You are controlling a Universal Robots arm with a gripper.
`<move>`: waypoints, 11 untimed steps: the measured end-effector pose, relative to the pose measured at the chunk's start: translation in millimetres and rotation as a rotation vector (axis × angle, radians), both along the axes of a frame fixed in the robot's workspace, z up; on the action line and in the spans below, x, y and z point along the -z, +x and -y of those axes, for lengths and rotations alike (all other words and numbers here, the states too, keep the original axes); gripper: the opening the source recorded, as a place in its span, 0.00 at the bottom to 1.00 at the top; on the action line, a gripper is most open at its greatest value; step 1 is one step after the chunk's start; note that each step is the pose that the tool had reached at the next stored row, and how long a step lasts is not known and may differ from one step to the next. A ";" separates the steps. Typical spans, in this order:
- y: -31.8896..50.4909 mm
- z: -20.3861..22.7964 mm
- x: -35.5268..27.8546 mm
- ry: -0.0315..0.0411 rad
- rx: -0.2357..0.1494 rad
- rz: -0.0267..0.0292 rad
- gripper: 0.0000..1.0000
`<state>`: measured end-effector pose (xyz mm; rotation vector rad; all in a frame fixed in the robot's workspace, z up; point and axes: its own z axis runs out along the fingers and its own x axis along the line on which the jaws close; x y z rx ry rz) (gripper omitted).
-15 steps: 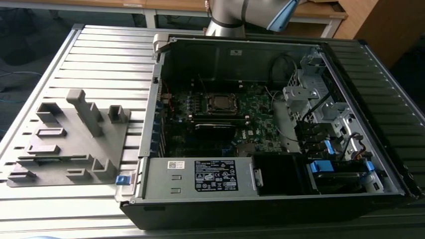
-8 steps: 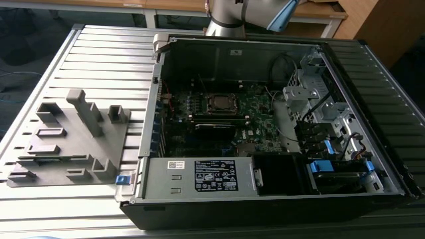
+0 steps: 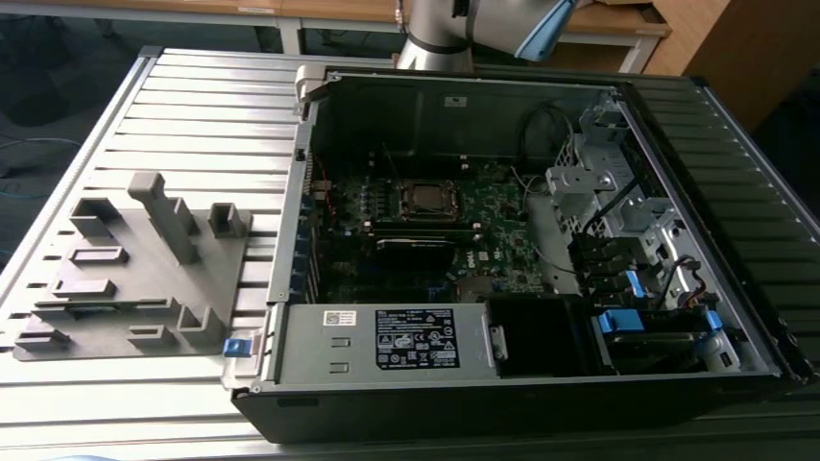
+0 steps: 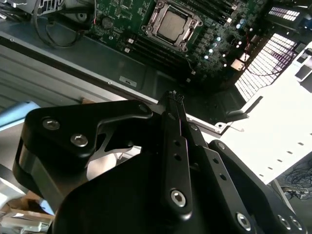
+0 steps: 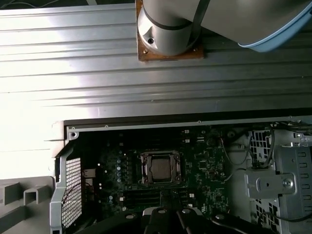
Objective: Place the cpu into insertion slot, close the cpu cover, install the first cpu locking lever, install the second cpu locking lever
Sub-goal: 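Install the first cpu locking lever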
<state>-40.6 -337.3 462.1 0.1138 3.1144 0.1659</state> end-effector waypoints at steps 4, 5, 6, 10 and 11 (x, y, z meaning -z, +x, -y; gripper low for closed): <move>0.0 0.4 5.9 0.0001 0.000 0.0001 0.11; 0.0 0.7 7.7 0.0003 0.000 0.0001 0.11; 0.0 1.2 9.6 0.0002 0.000 0.0001 0.11; 0.0 2.8 16.8 0.0002 0.000 0.0001 0.11; 0.0 3.1 18.6 0.0001 0.000 0.0000 0.11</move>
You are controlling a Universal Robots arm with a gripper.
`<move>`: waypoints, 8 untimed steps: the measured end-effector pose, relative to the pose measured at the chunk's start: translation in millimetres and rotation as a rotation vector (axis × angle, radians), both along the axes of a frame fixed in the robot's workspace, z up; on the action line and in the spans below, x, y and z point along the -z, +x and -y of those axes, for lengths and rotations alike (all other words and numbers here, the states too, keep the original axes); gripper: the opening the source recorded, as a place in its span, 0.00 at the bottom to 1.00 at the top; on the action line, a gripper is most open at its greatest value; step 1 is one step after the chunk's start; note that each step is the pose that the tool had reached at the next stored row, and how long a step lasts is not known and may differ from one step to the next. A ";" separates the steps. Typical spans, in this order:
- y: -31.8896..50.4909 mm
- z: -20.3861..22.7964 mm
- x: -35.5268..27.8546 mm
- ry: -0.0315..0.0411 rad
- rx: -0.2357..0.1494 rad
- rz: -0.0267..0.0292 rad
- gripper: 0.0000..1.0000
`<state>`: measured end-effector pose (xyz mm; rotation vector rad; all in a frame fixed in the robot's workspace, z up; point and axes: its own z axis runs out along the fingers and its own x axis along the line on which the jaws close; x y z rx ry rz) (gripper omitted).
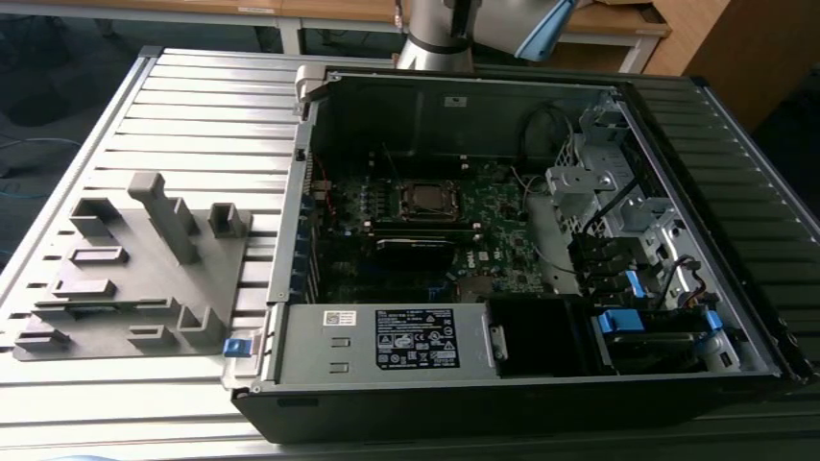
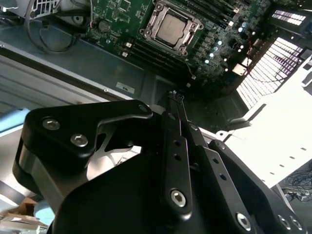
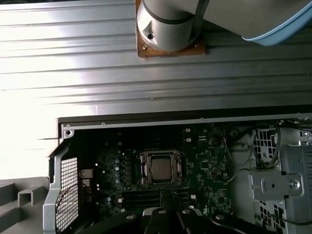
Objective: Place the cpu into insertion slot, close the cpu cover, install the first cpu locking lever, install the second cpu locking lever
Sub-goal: 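Install the first cpu locking lever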
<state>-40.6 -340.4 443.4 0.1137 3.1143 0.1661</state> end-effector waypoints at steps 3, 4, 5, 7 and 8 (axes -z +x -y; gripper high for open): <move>0.0 0.6 5.5 0.0001 0.000 0.0000 0.11; 0.0 0.9 7.3 0.0000 0.000 0.0000 0.11; 0.0 1.1 9.1 0.0000 0.000 0.0000 0.11; 0.0 1.4 12.7 0.0000 0.000 0.0000 0.11; 0.0 1.5 14.6 0.0001 0.000 0.0000 0.11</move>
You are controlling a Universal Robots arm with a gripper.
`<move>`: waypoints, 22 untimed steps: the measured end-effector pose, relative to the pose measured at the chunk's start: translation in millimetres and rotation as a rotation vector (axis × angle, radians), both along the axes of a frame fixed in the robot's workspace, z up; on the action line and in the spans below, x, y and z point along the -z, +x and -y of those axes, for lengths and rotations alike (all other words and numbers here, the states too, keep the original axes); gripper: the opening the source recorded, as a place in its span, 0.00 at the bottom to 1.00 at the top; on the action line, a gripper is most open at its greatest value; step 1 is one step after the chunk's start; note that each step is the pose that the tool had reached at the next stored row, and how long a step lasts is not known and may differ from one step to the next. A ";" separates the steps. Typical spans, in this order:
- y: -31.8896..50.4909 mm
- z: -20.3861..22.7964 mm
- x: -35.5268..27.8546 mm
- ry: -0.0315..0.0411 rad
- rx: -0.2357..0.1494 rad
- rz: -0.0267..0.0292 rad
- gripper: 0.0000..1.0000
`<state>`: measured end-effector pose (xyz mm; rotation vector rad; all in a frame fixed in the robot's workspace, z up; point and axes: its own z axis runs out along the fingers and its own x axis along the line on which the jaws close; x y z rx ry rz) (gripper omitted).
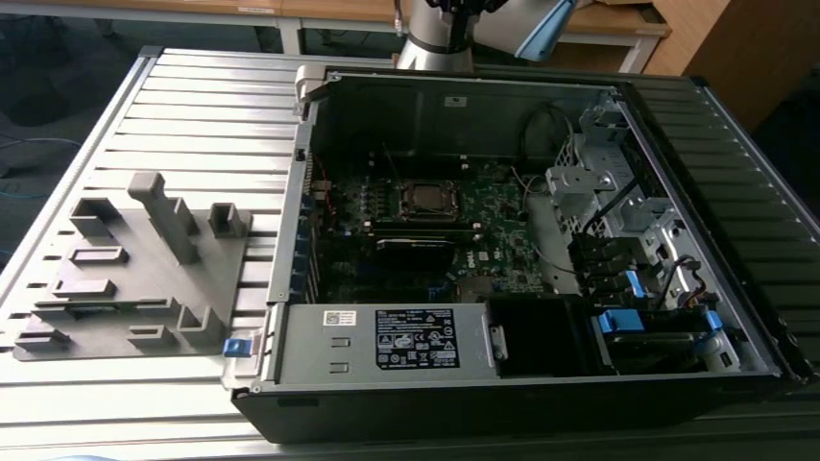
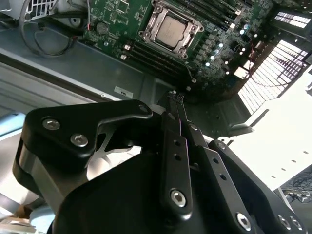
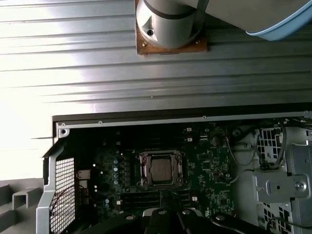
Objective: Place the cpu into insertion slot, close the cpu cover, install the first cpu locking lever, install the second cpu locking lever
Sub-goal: 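Install the first cpu locking lever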
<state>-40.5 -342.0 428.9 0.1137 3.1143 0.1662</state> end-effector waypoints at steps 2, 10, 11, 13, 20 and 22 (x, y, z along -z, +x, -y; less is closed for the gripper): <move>0.0 0.4 3.7 0.0000 0.000 0.0000 0.11; 0.0 1.0 16.5 -0.0001 0.000 0.0000 0.11; 0.0 1.0 16.6 -0.0001 0.000 0.0000 0.11; 0.0 1.0 16.6 -0.0001 0.000 -0.0001 0.11; 0.0 1.1 16.8 0.0001 0.000 0.0001 0.11; 0.0 2.3 16.8 0.0001 0.000 0.0001 0.11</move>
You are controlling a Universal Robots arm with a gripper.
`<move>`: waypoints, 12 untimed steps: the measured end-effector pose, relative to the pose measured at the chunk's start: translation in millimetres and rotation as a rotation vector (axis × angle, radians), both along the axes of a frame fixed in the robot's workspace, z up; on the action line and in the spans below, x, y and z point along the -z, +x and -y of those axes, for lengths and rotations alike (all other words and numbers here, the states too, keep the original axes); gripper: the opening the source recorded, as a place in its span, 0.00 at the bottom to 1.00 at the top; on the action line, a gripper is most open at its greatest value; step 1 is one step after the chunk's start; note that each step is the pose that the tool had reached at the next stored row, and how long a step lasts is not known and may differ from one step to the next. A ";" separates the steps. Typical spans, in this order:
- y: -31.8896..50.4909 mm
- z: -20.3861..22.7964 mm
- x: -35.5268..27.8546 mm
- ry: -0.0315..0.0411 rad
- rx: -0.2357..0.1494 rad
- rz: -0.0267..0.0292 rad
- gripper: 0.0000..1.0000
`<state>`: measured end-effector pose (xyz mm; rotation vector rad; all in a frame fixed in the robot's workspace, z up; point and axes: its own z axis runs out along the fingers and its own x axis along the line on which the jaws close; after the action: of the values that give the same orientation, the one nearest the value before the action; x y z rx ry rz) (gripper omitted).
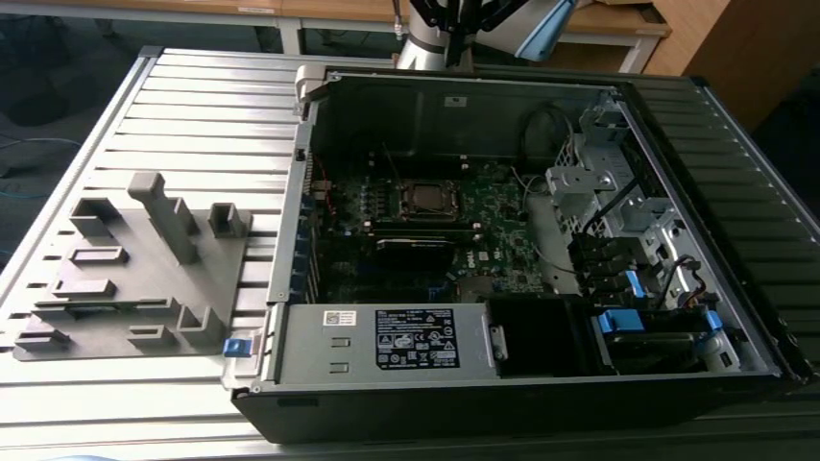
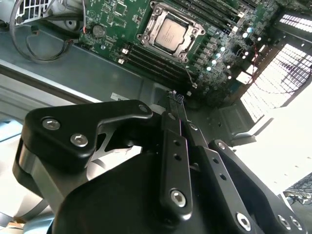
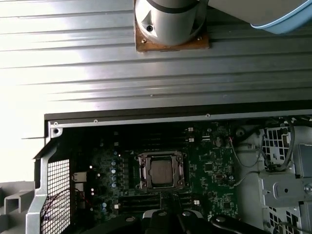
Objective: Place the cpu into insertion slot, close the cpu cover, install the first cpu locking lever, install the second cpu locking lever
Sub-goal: 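Install the first cpu locking lever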
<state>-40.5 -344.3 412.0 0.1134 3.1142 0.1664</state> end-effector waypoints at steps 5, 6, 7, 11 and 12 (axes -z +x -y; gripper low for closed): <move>-0.1 2.3 1.4 0.0001 0.000 0.0001 0.11; -0.1 2.5 2.9 -0.0001 0.000 -0.0001 0.11; -0.1 2.6 4.6 -0.0002 0.000 -0.0001 0.11; 0.0 2.8 10.7 -0.0002 0.000 -0.0001 0.11; 0.0 2.8 10.8 -0.0003 0.000 -0.0002 0.11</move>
<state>-40.5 -347.1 401.3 0.1137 3.1144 0.1660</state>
